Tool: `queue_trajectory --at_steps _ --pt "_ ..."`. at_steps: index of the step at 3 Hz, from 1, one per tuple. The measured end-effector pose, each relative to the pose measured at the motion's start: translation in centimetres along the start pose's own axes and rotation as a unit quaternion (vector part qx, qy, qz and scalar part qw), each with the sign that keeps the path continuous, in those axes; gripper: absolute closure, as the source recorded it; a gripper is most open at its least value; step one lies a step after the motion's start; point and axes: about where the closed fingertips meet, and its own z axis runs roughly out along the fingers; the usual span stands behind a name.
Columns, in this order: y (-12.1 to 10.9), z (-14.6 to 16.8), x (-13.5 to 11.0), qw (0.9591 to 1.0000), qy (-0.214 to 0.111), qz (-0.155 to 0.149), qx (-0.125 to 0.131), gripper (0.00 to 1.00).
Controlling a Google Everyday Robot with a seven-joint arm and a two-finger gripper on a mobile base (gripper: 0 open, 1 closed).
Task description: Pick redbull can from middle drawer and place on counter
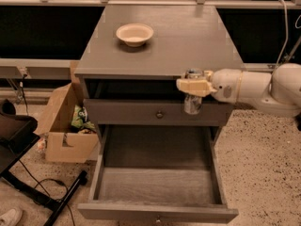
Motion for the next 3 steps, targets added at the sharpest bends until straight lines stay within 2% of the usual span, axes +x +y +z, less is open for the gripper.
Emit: queue_trajectory --at_steps 1,2,3 --pt "-3.2 1.7 -7.3 0.9979 -0.050 0.006 0.040 1.00" --pt "-6.3 2.3 -12.1 0.9900 -0.095 0.008 0.104 1.00" --pt "-8.5 2.5 -13.9 0.9812 -0.132 -0.007 0.141 1.00"
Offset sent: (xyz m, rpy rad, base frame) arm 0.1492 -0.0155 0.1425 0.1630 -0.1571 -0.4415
